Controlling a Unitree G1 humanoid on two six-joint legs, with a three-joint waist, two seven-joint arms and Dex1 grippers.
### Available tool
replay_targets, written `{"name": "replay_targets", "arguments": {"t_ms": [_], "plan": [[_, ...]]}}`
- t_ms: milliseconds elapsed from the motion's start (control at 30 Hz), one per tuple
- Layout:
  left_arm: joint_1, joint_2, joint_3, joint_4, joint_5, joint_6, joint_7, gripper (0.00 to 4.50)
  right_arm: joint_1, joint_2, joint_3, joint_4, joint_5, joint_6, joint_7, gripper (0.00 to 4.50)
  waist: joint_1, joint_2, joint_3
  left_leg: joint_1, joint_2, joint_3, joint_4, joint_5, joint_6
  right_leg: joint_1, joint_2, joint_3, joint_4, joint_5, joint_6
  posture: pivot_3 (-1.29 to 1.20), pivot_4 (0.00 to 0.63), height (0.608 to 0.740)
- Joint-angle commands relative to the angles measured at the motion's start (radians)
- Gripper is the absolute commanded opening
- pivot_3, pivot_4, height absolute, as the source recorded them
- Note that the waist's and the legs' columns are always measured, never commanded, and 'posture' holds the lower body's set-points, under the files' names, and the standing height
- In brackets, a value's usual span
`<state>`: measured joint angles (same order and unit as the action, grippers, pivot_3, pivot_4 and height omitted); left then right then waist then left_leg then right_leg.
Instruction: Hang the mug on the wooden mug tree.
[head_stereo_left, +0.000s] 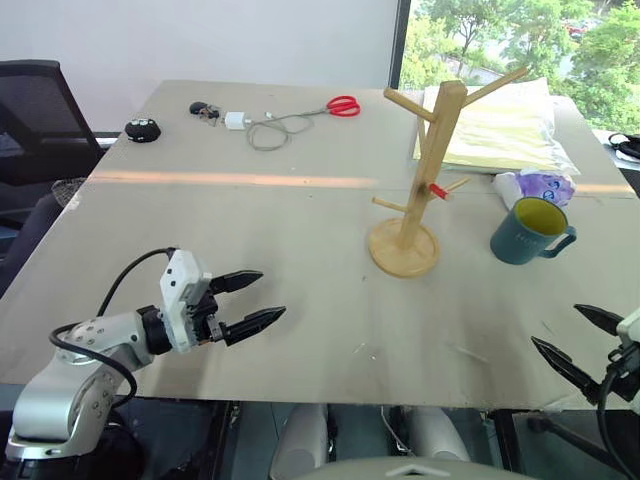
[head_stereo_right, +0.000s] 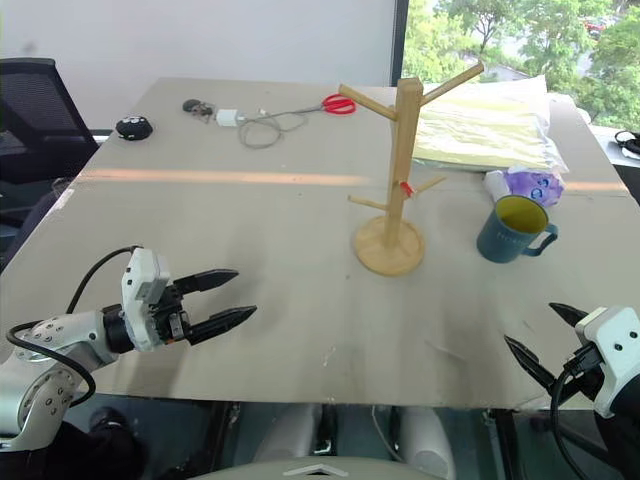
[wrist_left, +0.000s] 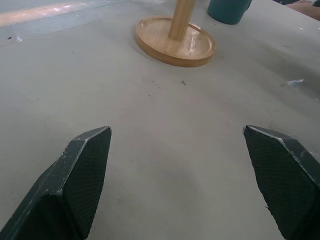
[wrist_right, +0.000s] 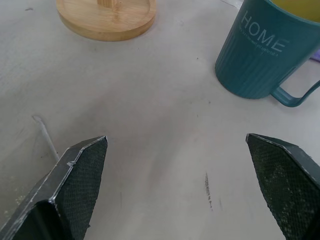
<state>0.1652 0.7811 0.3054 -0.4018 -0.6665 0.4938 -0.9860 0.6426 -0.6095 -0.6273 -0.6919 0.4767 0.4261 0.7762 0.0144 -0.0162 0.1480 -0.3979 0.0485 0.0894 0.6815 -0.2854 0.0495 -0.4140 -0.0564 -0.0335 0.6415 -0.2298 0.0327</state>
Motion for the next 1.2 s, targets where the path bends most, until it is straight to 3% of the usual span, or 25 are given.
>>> {"name": "replay_targets", "arguments": {"t_ms": [33, 133, 300, 333, 433, 533, 633, 1200], "plan": [[-0.059, -0.001, -0.01, -0.026, -0.031, -0.008, -0.018, 4.32, -0.063, 0.02, 0.019, 0.03, -0.034, -0.002, -0.08, 4.5, 0.0, 0.0, 0.0, 0.0, 0.0, 0.0, 0.0, 0.0, 0.0, 0.0, 0.0, 0.0, 0.0, 0.0, 0.0, 0.0, 0.15, 0.74], [-0.167, -0.006, -0.056, -0.088, -0.131, 0.045, -0.043, 4.32, -0.224, 0.046, 0.06, 0.107, -0.1, 0.112, -0.275, 4.5, 0.0, -0.004, 0.002, -0.001, 0.0, -0.001, 0.002, 0.0, 0.0, 0.0, 0.0, -0.002, 0.0, 0.0, 0.0, 0.0, 0.15, 0.74], [-0.248, 0.005, -0.109, -0.15, -0.198, 0.089, -0.071, 4.32, -0.425, 0.073, 0.079, 0.193, -0.13, 0.261, -0.446, 4.5, -0.002, -0.001, 0.001, 0.001, -0.003, 0.003, 0.003, 0.001, 0.001, 0.001, -0.002, 0.002, 0.002, 0.001, 0.0, 0.0, 0.15, 0.74], [-0.261, 0.002, -0.115, -0.156, -0.207, 0.097, -0.064, 4.5, -0.456, 0.075, 0.089, 0.206, -0.135, 0.275, -0.462, 3.98, -0.003, 0.0, 0.001, 0.001, -0.002, 0.003, 0.002, 0.001, 0.001, 0.0, -0.001, 0.003, 0.002, 0.001, -0.001, 0.0, 0.15, 0.74], [-0.29, -0.003, -0.131, -0.168, -0.22, 0.109, -0.054, 4.5, -0.54, 0.072, 0.124, 0.252, -0.153, 0.301, -0.496, 2.85, -0.004, 0.0, 0.001, 0.001, -0.002, 0.002, 0.001, 0.001, 0.0, 0.0, 0.003, 0.004, 0.002, 0.001, -0.001, 0.0, 0.15, 0.74], [-0.307, -0.012, -0.139, -0.171, -0.224, 0.113, -0.038, 4.5, -0.62, 0.072, 0.154, 0.309, -0.165, 0.316, -0.519, 2.85, -0.003, 0.0, 0.001, 0.001, -0.004, 0.002, 0.0, 0.003, -0.003, 0.0, 0.005, 0.004, 0.001, 0.002, 0.001, 0.0, 0.15, 0.74], [-0.302, -0.017, -0.143, -0.179, -0.223, 0.11, -0.029, 4.5, -0.681, 0.071, 0.187, 0.352, -0.172, 0.326, -0.526, 2.13, -0.003, 0.0, 0.001, 0.0, -0.005, 0.002, 0.0, 0.003, -0.003, 0.0, 0.004, 0.004, 0.001, 0.002, 0.002, 0.0, 0.15, 0.74], [-0.228, 0.004, -0.098, -0.235, -0.24, 0.1, 0.014, 4.5, -0.817, 0.079, 0.255, 0.511, -0.213, 0.301, -0.552, 2.13, -0.004, 0.0, 0.001, 0.001, -0.004, 0.003, 0.0, 0.003, -0.003, 0.0, 0.004, 0.005, 0.001, 0.002, 0.002, 0.0, 0.15, 0.74]]}}
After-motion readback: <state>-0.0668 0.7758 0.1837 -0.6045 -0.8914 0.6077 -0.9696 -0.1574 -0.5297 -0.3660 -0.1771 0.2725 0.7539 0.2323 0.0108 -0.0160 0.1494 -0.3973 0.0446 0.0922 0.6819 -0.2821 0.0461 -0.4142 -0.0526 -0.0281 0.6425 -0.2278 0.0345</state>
